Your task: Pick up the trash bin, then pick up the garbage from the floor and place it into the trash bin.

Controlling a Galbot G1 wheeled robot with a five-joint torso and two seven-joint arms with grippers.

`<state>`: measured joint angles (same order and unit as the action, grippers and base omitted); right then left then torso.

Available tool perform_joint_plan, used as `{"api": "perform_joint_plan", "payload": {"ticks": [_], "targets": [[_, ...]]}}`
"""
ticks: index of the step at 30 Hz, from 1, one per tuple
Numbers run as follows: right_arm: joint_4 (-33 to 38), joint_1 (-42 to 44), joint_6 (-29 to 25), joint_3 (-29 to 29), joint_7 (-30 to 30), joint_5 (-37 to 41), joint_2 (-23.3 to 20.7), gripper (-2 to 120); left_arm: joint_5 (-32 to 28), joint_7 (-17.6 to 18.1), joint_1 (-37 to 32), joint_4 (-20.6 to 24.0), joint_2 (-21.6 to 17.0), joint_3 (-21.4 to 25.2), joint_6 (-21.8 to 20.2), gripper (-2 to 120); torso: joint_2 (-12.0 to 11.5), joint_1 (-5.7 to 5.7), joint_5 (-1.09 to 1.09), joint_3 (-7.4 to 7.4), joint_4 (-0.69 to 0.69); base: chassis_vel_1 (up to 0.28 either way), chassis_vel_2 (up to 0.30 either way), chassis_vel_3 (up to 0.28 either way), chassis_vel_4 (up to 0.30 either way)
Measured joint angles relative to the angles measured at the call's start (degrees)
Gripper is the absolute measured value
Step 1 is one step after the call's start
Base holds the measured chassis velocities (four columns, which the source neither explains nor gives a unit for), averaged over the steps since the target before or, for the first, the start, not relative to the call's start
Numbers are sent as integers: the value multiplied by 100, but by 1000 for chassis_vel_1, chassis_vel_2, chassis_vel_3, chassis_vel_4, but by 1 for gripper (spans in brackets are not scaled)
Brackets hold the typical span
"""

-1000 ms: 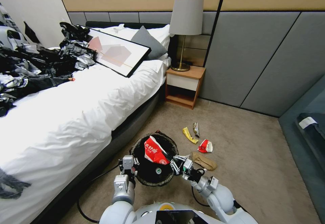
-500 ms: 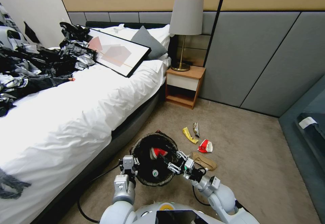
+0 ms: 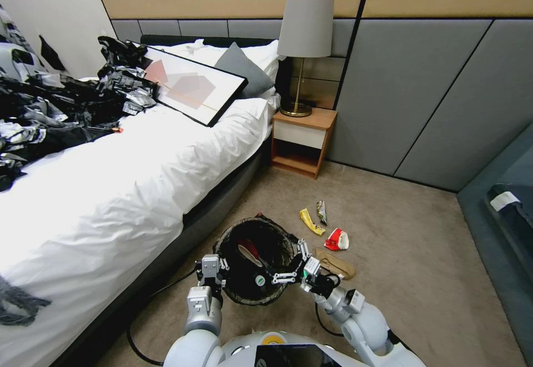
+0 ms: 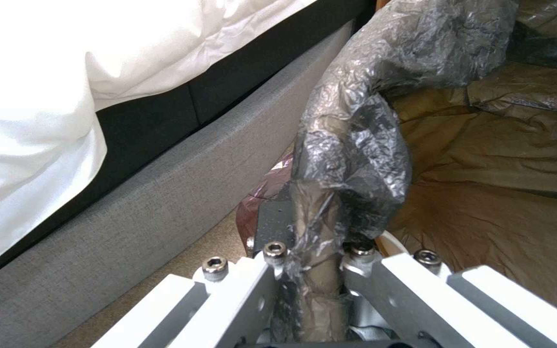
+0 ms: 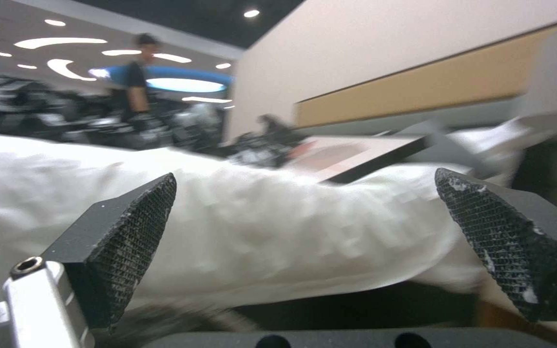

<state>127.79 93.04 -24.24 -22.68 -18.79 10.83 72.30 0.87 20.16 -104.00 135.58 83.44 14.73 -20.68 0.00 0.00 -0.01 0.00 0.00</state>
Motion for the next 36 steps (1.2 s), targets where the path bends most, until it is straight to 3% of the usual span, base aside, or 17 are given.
{"api": "perform_joint_plan", "payload": {"ticks": [1, 5, 13, 26, 36], "targets": [[0, 0, 0, 0, 0, 0, 0, 100, 0, 0, 0, 0, 0, 0, 0, 0, 0, 0, 0, 0, 0, 0, 0, 0, 0], [346, 466, -83, -210, 917, -312, 255, 100, -20, 1, -3, -8, -25, 83, 18, 0, 0, 0, 1, 0, -1, 0, 0, 0, 0], [519, 855, -317, -610, 1749, -1045, 762, 100, -70, 0, -3, 34, -37, 120, 30, 0, 0, 0, 0, 0, 0, 0, 0, 0, 0], [187, 1573, -1015, -880, 1956, -1362, 1509, 100, -130, 9, -15, 91, -35, 171, 56, 0, 0, 0, 0, 0, 0, 0, 0, 0, 0], [40, 1530, -1025, -893, 2043, -1384, 1631, 100, -144, 13, -9, 102, -35, 197, 65, 0, 0, 0, 1, 0, 0, 0, 0, 0, 0]]}}
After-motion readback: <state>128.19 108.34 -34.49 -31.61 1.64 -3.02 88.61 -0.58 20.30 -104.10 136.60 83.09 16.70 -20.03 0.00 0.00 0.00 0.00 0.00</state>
